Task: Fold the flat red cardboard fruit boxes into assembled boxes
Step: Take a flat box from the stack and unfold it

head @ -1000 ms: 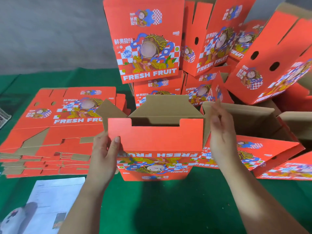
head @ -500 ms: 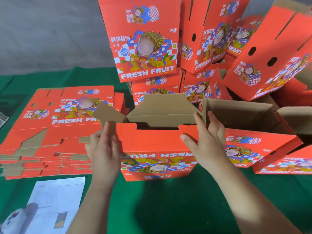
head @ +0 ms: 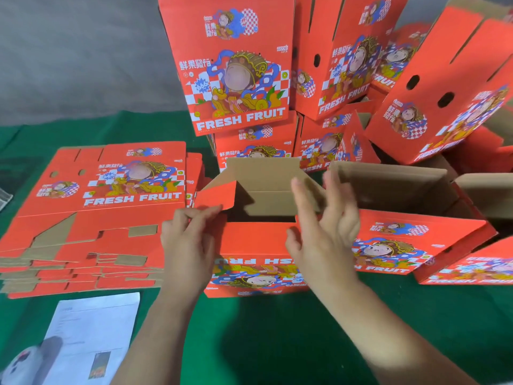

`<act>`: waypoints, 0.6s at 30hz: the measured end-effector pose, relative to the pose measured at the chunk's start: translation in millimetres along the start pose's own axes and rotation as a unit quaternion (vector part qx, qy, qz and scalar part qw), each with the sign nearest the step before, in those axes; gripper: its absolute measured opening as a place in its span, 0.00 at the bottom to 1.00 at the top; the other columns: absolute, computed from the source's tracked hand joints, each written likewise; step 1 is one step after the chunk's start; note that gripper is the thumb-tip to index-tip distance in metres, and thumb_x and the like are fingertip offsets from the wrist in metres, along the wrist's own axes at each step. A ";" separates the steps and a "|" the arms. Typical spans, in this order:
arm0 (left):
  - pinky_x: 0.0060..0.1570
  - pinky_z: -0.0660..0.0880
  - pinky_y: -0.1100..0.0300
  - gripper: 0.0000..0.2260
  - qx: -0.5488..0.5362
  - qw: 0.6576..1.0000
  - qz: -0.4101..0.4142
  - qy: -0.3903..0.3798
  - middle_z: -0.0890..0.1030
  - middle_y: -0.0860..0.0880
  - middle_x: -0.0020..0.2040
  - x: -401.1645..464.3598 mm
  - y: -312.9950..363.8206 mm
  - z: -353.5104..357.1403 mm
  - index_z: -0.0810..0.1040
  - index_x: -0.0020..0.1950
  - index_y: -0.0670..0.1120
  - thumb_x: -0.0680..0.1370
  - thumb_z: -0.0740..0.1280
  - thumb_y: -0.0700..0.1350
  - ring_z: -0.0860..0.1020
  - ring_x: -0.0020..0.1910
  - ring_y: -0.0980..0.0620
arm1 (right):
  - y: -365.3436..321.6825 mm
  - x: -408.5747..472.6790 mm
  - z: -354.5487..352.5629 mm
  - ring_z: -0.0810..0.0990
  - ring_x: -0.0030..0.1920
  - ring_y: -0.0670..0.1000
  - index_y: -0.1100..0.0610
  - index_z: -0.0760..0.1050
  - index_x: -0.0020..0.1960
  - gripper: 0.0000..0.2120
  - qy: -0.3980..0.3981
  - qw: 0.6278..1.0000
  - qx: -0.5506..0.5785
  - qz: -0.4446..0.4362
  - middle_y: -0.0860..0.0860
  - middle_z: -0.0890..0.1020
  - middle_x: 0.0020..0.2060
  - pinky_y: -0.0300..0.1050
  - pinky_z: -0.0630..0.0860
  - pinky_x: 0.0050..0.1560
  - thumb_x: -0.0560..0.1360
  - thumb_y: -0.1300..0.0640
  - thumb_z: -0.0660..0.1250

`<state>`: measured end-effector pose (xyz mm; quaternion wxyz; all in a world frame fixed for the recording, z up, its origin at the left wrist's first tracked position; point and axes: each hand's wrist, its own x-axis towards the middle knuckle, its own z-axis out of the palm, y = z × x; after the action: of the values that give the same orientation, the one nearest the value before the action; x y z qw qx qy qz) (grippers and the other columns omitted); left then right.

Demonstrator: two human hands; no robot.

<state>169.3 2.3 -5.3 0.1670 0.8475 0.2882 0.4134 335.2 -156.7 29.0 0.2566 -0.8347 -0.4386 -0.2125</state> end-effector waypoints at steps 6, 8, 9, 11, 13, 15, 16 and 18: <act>0.55 0.69 0.47 0.19 0.036 0.991 -0.048 -0.122 0.78 0.53 0.53 11.7 -8.7 -15.8 0.83 0.67 0.52 0.77 0.67 0.52 0.75 0.53 0.48 | -2.7 21.0 19.3 0.81 0.59 0.58 0.43 0.55 0.82 0.39 -0.208 0.970 0.116 -0.040 0.47 0.49 0.84 0.48 0.74 0.47 0.75 0.56 0.67; 0.57 0.68 0.48 0.24 0.049 0.985 -0.063 -0.155 0.77 0.51 0.52 14.0 -2.7 -17.7 0.82 0.67 0.53 0.75 0.62 0.61 0.73 0.51 0.49 | 0.5 28.4 29.0 0.82 0.55 0.58 0.37 0.41 0.82 0.44 -0.273 0.956 0.105 -0.006 0.40 0.31 0.81 0.46 0.69 0.43 0.76 0.50 0.65; 0.57 0.68 0.49 0.27 0.075 0.981 -0.065 -0.166 0.77 0.49 0.53 15.7 1.0 -17.0 0.80 0.70 0.54 0.76 0.60 0.63 0.73 0.51 0.47 | 0.5 30.3 31.6 0.82 0.57 0.59 0.35 0.37 0.81 0.44 -0.300 0.949 0.098 -0.003 0.38 0.26 0.78 0.47 0.68 0.45 0.76 0.47 0.63; 0.54 0.70 0.48 0.29 0.154 0.968 -0.060 -0.188 0.79 0.45 0.54 25.0 5.6 -12.9 0.67 0.81 0.55 0.81 0.59 0.62 0.74 0.50 0.40 | 0.7 31.1 34.4 0.76 0.68 0.61 0.34 0.36 0.80 0.41 -0.342 0.936 0.086 -0.010 0.40 0.20 0.75 0.53 0.70 0.55 0.77 0.45 0.59; 0.49 0.73 0.48 0.31 0.209 0.952 -0.056 -0.214 0.82 0.43 0.54 40.2 6.1 -6.7 0.53 0.85 0.58 0.83 0.58 0.61 0.78 0.51 0.36 | 1.5 28.7 33.8 0.66 0.77 0.62 0.36 0.39 0.82 0.39 -0.344 0.935 0.081 -0.011 0.42 0.22 0.77 0.59 0.68 0.70 0.78 0.44 0.57; 0.43 0.72 0.50 0.31 0.238 0.935 -0.092 -0.245 0.84 0.43 0.55 55.9 1.7 -0.5 0.46 0.83 0.63 0.84 0.57 0.62 0.82 0.52 0.37 | -0.3 21.7 30.9 0.59 0.78 0.62 0.40 0.50 0.82 0.39 -0.251 0.966 0.065 -0.011 0.48 0.36 0.83 0.63 0.66 0.72 0.74 0.44 0.60; 0.41 0.71 0.51 0.30 0.249 0.927 -0.112 -0.256 0.84 0.44 0.55 63.2 1.2 1.2 0.45 0.82 0.66 0.84 0.56 0.62 0.83 0.52 0.37 | -1.1 17.8 29.6 0.58 0.77 0.62 0.42 0.56 0.82 0.39 -0.167 0.984 0.061 -0.003 0.53 0.46 0.83 0.63 0.67 0.72 0.72 0.45 0.63; 0.41 0.69 0.52 0.29 0.259 0.923 -0.125 -0.254 0.85 0.44 0.54 71.6 1.3 5.0 0.46 0.80 0.67 0.83 0.57 0.61 0.83 0.51 0.38 | -1.6 9.7 26.6 0.58 0.77 0.64 0.45 0.61 0.81 0.42 -0.017 0.997 0.066 0.032 0.58 0.55 0.81 0.62 0.60 0.74 0.68 0.48 0.69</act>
<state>208.9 45.8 35.7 0.0593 0.8948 0.4369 0.0707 342.4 -133.5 14.3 0.3104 -0.8329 -0.4290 -0.1608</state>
